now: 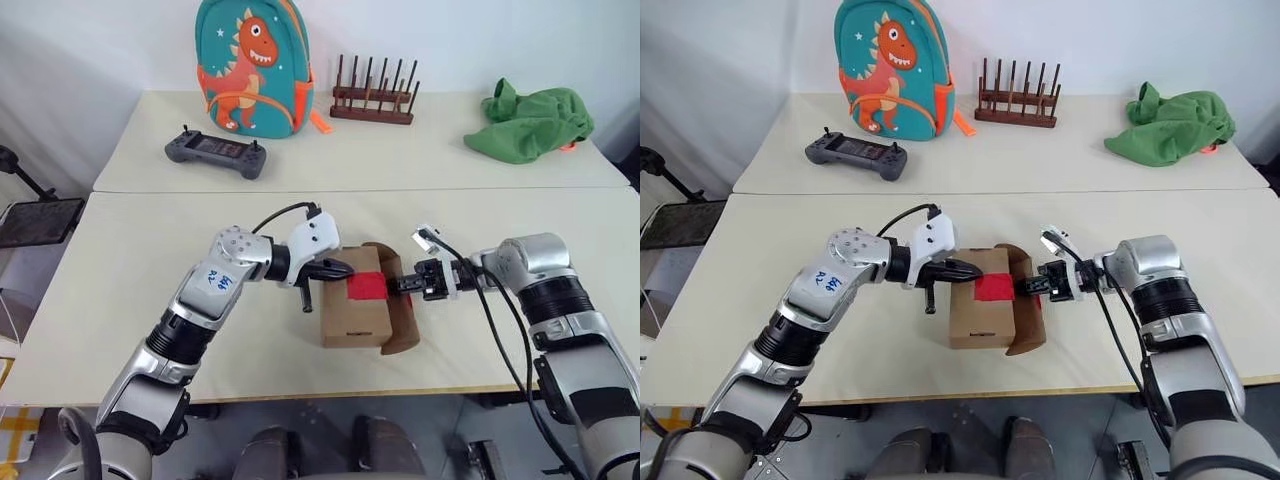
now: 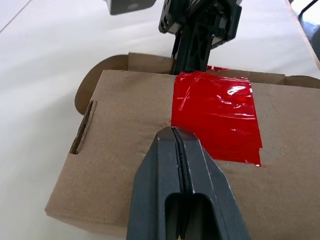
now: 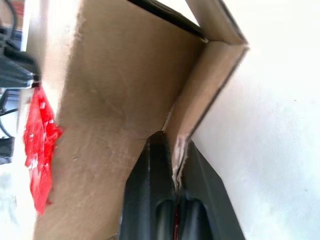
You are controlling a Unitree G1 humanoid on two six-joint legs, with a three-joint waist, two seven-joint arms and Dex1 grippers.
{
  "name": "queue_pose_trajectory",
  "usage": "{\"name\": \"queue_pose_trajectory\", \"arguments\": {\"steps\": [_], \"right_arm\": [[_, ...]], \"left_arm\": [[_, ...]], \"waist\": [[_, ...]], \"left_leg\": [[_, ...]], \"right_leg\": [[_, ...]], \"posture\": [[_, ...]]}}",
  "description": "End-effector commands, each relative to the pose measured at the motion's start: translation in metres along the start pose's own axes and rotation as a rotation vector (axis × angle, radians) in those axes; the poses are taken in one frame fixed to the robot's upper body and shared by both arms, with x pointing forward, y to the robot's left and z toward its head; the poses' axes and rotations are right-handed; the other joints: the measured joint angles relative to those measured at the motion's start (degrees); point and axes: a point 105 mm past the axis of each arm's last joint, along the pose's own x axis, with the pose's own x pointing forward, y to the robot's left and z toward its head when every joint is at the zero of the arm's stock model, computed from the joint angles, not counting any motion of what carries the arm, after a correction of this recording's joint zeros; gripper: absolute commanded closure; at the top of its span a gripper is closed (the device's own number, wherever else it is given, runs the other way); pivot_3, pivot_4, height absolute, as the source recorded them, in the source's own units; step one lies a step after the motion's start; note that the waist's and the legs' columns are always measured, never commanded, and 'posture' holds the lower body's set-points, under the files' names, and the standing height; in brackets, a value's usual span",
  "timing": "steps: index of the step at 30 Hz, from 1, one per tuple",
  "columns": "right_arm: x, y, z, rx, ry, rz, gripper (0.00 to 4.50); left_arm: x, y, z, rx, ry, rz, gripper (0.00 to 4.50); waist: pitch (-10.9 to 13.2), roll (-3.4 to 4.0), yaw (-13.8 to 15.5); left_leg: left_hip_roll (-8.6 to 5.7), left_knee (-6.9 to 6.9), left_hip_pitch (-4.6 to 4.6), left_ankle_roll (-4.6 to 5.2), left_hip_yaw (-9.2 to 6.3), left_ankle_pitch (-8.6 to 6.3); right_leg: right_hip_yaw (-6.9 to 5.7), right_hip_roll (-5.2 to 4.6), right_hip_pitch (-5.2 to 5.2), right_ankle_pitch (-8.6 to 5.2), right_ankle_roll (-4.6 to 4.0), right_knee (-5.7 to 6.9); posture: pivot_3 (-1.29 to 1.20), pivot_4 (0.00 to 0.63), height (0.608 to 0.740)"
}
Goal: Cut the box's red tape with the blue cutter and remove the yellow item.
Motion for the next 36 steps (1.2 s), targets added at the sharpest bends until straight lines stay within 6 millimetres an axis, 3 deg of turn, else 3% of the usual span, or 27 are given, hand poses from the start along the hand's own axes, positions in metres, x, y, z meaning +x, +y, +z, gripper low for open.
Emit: {"name": "queue_pose_trajectory", "arguments": {"steps": [1,5,11,18,24,28,36], "right_arm": [[0.009,0.011,-0.009,0.051,0.033,0.047,4.48],[0.001,0.015,-0.004,0.066,0.010,0.025,4.48],[-0.060,0.029,0.029,0.051,-0.054,-0.106,4.48],[-0.100,0.046,0.048,-0.010,-0.063,-0.198,4.48],[-0.118,0.058,0.057,-0.046,-0.037,-0.273,4.48],[-0.122,0.069,0.060,-0.078,-0.012,-0.272,4.48],[-0.110,0.087,0.057,-0.162,0.060,-0.231,4.48]], "left_arm": [[0.000,-0.001,-0.008,-0.003,0.002,-0.004,4.50],[0.001,-0.004,-0.008,0.002,-0.021,-0.021,4.50],[0.029,-0.011,0.002,-0.006,-0.154,-0.045,4.50],[0.066,-0.015,0.024,-0.010,-0.312,-0.025,4.50],[0.079,-0.018,0.039,-0.012,-0.396,-0.019,4.50],[0.077,-0.019,0.042,0.000,-0.423,-0.026,4.50],[0.058,-0.010,0.017,-0.018,-0.363,0.016,4.50]], "waist": [[0.02,0.03,0.04],[0.05,0.09,0.08],[0.34,0.57,1.64],[0.34,0.58,2.99],[0.35,0.57,3.15],[0.35,0.58,3.17],[0.36,0.59,3.08]], "left_leg": [[0.01,-0.02,0.00,-0.02,0.00,0.00],[0.02,-0.30,-0.02,-0.13,0.01,0.03],[-0.21,-0.47,-0.31,0.31,0.00,0.30],[-0.40,-0.25,-1.07,0.58,0.05,0.38],[-0.40,-0.21,-1.12,0.66,0.13,0.40],[-0.38,-0.15,-1.13,0.67,0.15,0.39],[-0.31,-0.17,-1.15,0.64,0.11,0.36]], "right_leg": [[-0.01,0.01,-0.02,-0.02,-0.04,0.00],[-0.03,0.04,-0.16,-0.09,-0.16,0.00],[-0.16,-0.09,-0.44,-0.10,-0.17,-0.06],[-0.72,0.09,-1.02,-0.02,-0.03,-0.06],[-0.71,0.08,-1.05,0.04,0.08,-0.15],[-0.69,0.05,-1.05,0.06,0.11,-0.16],[-0.69,-0.02,-1.10,0.06,0.10,-0.17]], "posture": [[0.00,0.150,0.740],[0.00,0.150,0.740],[0.00,0.150,0.740],[0.00,0.150,0.740],[0.00,0.150,0.740],[0.00,0.150,0.740],[0.00,0.150,0.740]]}}
